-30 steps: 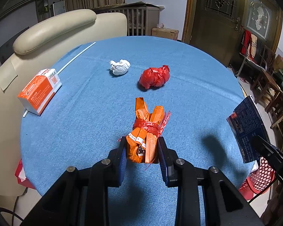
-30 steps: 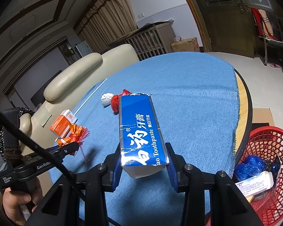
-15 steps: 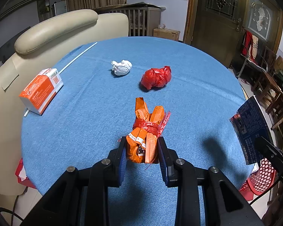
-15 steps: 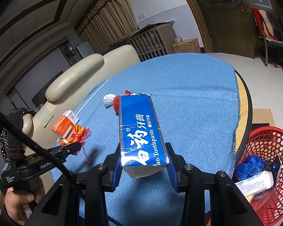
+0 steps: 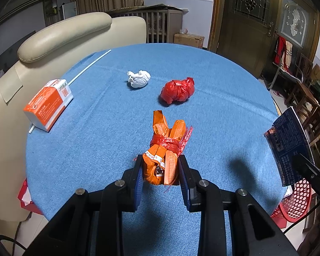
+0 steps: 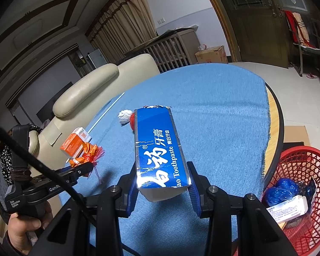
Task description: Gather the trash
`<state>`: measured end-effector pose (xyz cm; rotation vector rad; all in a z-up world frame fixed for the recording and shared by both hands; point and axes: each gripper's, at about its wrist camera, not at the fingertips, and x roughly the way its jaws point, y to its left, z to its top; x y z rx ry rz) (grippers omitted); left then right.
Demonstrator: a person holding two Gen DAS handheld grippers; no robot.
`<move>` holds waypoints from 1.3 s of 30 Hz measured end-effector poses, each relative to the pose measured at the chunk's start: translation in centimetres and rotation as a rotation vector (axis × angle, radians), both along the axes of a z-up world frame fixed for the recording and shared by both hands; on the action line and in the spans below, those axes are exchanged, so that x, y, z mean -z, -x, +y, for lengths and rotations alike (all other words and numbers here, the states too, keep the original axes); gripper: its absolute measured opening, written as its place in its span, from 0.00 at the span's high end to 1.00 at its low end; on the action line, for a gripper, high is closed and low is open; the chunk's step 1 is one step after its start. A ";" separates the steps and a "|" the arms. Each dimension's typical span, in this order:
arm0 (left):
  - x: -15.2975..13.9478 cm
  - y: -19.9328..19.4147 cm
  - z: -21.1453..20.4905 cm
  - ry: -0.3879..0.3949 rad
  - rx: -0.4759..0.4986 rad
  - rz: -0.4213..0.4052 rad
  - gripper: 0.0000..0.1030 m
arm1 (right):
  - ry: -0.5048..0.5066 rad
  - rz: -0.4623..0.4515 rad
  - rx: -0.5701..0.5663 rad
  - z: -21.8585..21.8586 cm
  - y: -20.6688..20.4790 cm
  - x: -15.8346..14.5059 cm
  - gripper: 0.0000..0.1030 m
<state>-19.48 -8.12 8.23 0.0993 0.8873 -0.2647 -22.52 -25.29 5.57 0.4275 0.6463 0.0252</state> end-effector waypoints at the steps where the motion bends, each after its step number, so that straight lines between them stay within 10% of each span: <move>1: 0.0 0.0 0.0 0.000 -0.001 0.000 0.69 | 0.000 -0.002 0.001 0.0 0.0 -0.1 0.58; 39: -0.5 0.5 -1.2 -0.014 0.019 -0.021 0.69 | -0.025 -0.042 0.046 -1.5 1.8 -0.8 0.58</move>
